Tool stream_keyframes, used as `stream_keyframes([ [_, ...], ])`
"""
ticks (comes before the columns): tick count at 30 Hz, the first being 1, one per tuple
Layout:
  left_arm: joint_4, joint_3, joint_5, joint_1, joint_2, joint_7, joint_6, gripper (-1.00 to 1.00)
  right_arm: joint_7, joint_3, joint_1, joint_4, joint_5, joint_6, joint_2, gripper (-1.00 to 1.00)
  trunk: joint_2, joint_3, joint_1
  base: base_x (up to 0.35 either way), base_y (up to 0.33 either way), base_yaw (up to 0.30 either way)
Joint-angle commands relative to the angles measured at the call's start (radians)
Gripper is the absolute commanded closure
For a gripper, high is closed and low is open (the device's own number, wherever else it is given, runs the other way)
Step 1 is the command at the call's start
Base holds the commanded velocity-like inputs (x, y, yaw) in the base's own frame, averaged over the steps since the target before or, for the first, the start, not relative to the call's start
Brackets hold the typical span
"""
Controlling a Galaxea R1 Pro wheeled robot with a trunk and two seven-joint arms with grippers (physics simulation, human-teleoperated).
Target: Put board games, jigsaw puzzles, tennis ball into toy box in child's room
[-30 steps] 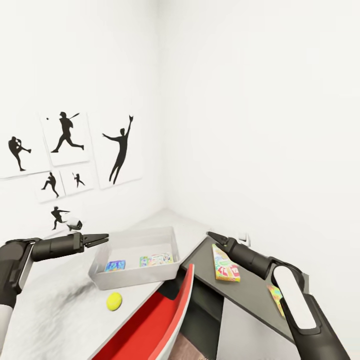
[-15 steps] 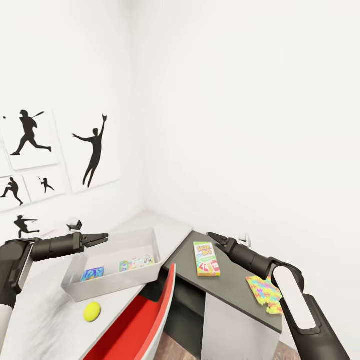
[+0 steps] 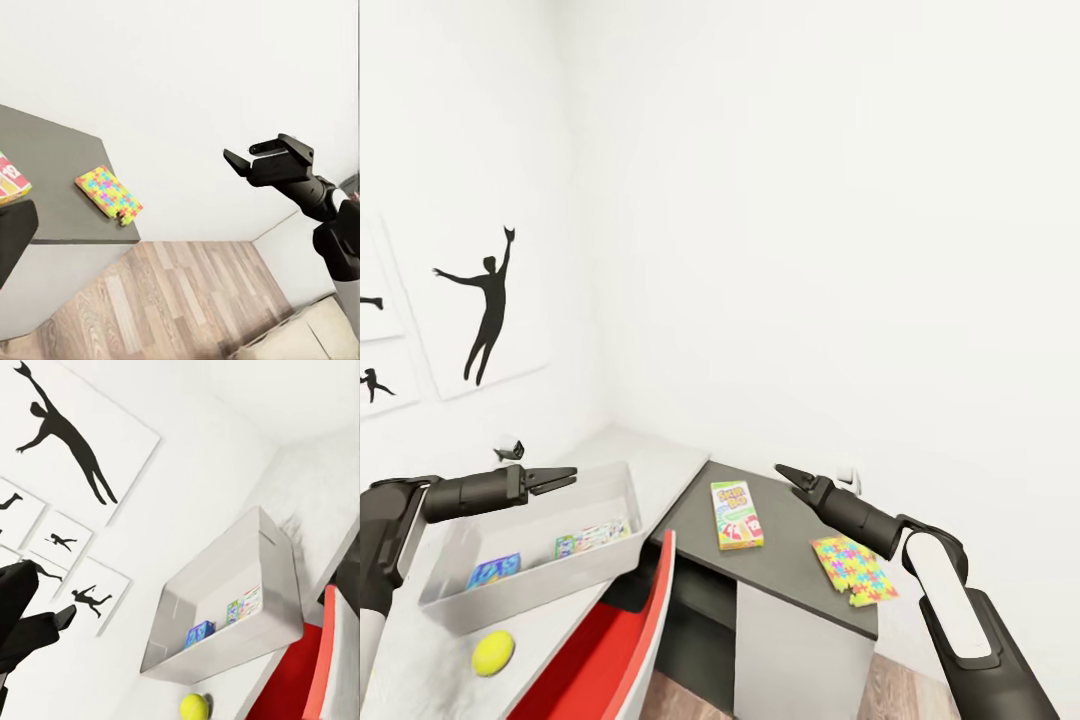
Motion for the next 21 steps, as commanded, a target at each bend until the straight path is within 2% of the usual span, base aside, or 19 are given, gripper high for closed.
stream_keyframes([
  [1,0.0,0.0,-0.002,0.0,0.0,-0.004,0.011,-1.0,0.006,-0.001,-0.001,0.001,0.005,0.005,0.0,-1.0,-0.001,0.0,0.0,0.0,0.0,-0.277],
  [21,0.0,-0.001,-0.003,0.001,-0.002,-0.004,0.011,-1.0,0.005,-0.003,-0.001,0.017,0.003,0.004,0.001,-1.0,-0.001,0.0,0.0,0.0,0.0,-0.277],
])
